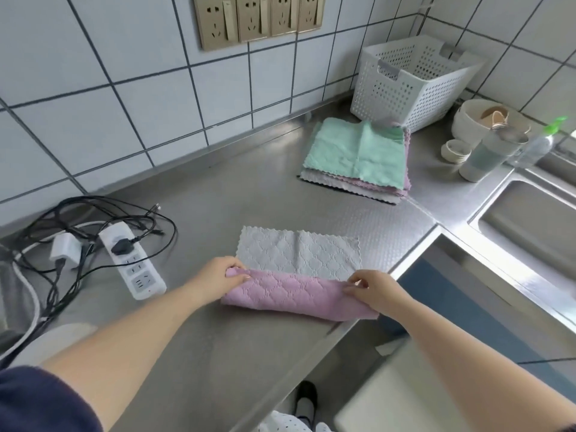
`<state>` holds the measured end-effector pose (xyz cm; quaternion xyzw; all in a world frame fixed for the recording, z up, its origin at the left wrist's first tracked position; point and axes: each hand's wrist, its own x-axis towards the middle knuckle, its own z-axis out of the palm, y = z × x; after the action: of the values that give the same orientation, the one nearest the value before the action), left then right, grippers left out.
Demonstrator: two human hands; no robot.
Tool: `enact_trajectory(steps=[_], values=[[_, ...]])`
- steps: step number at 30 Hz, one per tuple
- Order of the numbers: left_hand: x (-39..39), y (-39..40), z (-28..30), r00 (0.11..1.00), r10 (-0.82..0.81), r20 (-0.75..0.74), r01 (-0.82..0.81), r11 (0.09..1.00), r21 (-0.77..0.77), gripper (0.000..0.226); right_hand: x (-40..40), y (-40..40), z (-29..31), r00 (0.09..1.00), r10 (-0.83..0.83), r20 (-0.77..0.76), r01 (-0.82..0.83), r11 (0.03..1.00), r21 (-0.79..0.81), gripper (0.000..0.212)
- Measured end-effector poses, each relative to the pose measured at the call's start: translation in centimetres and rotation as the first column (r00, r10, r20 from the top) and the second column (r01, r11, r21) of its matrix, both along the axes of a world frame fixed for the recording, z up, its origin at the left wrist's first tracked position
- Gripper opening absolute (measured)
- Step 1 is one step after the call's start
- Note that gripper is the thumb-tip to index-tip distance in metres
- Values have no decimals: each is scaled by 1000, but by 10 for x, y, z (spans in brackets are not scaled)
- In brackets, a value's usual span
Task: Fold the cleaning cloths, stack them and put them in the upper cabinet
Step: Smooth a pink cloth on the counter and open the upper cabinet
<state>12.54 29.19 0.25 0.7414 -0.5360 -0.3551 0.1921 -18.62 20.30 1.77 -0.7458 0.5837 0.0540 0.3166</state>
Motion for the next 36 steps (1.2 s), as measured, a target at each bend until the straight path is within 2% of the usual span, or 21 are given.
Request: enact_trajectory(steps=[3, 6, 8, 10, 13, 16, 22, 36], values=[[1, 0, -8, 966, 192, -174, -198, 980, -18, 9, -13, -4, -1, 979, -170, 111, 158, 981, 108, 19], [-2, -2, -18, 873, 335, -353, -352, 936, 19, 17, -23, -5, -6, 883, -390, 261, 312, 903, 294, 21], [-7, -7, -20, 808, 398, -435, -431, 902, 26, 19, -24, -8, -11, 814, -471, 340, 369, 871, 323, 23], [-11, -15, -22, 771, 432, -468, -488, 873, 0, 19, -20, -17, -14, 766, -509, 393, 424, 859, 286, 20], [-9, -35, -24, 755, 469, -458, -546, 837, -42, 20, -9, -37, -15, 717, -533, 450, 495, 843, 209, 17], [-7, -52, -23, 747, 482, -458, -576, 814, -82, 21, 2, -54, -14, 722, -506, 472, 509, 850, 135, 23], [-1, -82, -36, 756, 523, -394, -598, 796, -92, 27, 17, -85, -28, 745, -478, 464, 480, 868, 124, 21], [3, -94, -52, 785, 532, -318, -588, 802, -109, 29, 23, -101, -37, 755, -463, 464, 479, 873, 92, 19]])
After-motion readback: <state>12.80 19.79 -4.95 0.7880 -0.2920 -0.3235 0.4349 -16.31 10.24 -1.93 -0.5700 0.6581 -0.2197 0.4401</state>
